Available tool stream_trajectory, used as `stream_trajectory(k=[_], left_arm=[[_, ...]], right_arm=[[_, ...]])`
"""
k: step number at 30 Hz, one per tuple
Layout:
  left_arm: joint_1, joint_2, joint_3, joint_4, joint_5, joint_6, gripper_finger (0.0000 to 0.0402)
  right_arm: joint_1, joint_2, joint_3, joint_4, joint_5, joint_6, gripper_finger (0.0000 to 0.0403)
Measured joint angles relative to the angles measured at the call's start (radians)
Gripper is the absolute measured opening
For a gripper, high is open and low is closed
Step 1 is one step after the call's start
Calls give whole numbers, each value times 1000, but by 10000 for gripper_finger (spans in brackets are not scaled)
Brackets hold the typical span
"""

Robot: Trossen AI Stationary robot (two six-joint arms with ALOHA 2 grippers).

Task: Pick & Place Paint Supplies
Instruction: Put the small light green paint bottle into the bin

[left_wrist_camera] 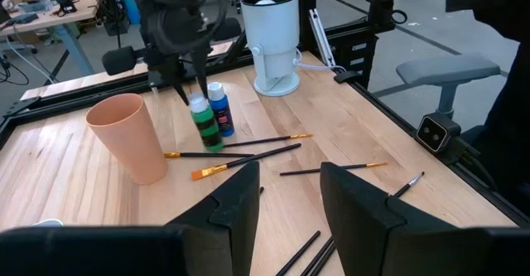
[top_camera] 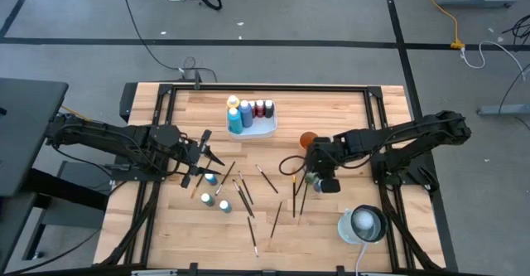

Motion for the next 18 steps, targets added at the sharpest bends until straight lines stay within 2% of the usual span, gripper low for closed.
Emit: stream_trajectory(k=[6, 11, 14, 18], left_arm=[[0, 0, 0, 0, 0, 0, 139], [0, 0, 0, 0, 0, 25, 139], [0, 0, 0, 0, 0, 23, 139], [0, 0, 0, 0, 0, 23, 139]], right_arm=[[-21, 0, 0, 277, 24, -216, 113], [-65, 0, 49, 485, 118, -452, 114], [-120, 10, 114, 515, 139, -544, 114], [-208, 84, 262, 423, 81, -554, 114]])
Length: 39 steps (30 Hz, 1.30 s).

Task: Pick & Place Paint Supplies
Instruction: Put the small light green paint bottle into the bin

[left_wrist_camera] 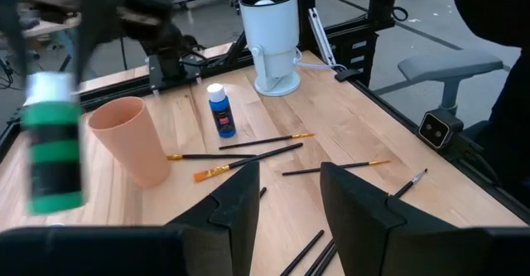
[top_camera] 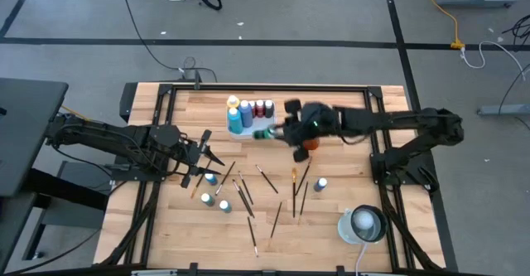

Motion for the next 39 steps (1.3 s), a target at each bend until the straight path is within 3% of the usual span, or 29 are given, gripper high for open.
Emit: stream_trajectory(k=[7, 12, 22, 31, 35, 39], left_arm=[[0, 0, 0, 1, 0, 6, 139], [0, 0, 0, 0, 0, 6, 139], [0, 0, 0, 0, 0, 29, 139], [0, 0, 0, 0, -4, 44, 139], [0, 0, 0, 0, -4, 44, 139], [0, 0, 0, 0, -4, 41, 139]], right_arm=[[-114, 271, 338, -354, 7, -78, 115], [-185, 427, 463, -430, -26, -54, 115], [-258, 569, 491, -326, -110, -100, 115], [-295, 599, 492, -290, -114, -125, 115], [-309, 613, 490, -225, -203, -123, 116], [-312, 631, 491, -183, -205, -119, 124]])
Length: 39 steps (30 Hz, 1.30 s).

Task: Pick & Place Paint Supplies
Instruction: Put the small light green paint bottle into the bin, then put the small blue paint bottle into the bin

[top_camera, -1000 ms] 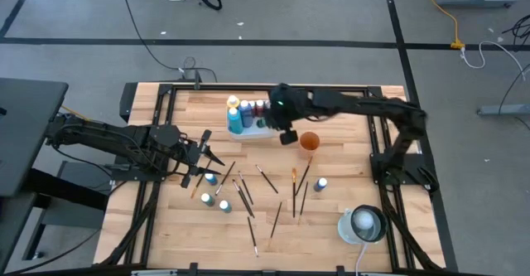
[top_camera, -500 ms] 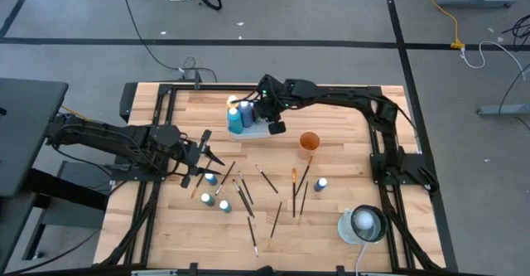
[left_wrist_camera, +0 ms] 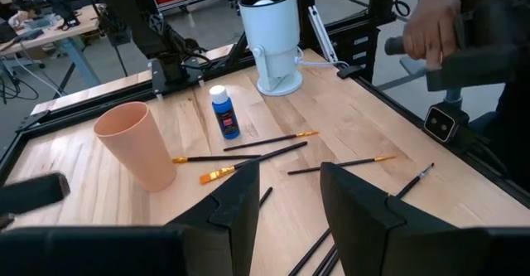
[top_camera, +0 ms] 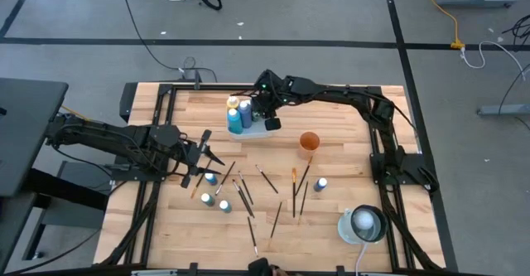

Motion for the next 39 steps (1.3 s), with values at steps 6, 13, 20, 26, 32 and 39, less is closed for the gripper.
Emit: stream_trajectory(k=[6, 13, 20, 26, 32, 39], left_arm=[[0, 0, 0, -1, 0, -1, 139], [0, 0, 0, -1, 0, -1, 139], [0, 0, 0, -1, 0, -1, 139], [0, 0, 0, -1, 0, -1, 139], [0, 0, 0, 0, 0, -4, 139], [0, 0, 0, 0, 0, -3, 139]], right_arm=[[6, 11, -1, 64, 45, -3, 145], [10, 11, 0, 126, 77, 36, 154], [29, 6, 0, 116, 324, 36, 155], [84, -36, 0, 70, 422, 40, 155], [123, -130, 0, -86, 392, 261, 155], [195, -251, 0, -257, 273, 448, 155]])
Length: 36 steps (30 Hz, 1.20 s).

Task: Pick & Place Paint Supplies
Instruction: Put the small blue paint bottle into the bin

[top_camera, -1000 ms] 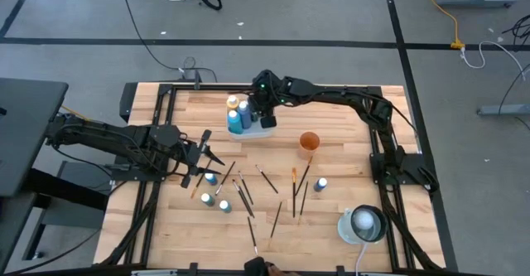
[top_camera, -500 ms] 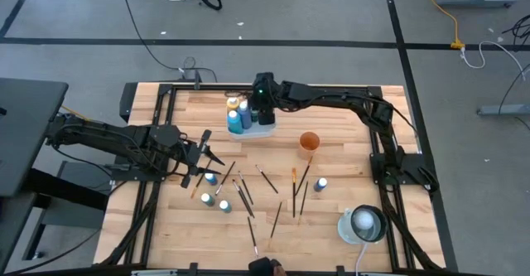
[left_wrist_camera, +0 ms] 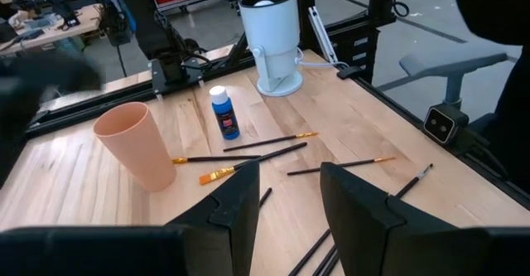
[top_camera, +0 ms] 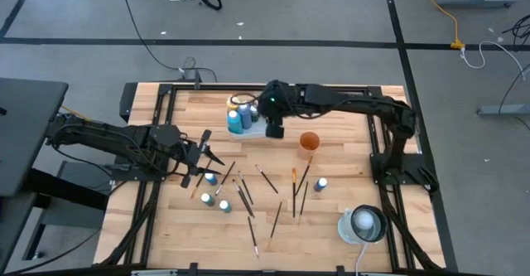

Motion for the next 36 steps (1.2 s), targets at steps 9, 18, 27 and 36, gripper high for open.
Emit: stream_trajectory(k=[9, 18, 27, 36], left_arm=[[0, 0, 0, -1, 8, -2, 139], [0, 0, 0, -1, 8, -3, 139], [0, 0, 0, 8, 8, -6, 139], [0, 0, 0, 18, 8, -6, 139]], right_arm=[[152, -90, -1, -246, -115, 151, 155], [303, -148, -90, -296, -114, 360, 155], [418, -189, -226, -342, -193, 480, 155], [498, -200, -398, -388, -198, 490, 155]])
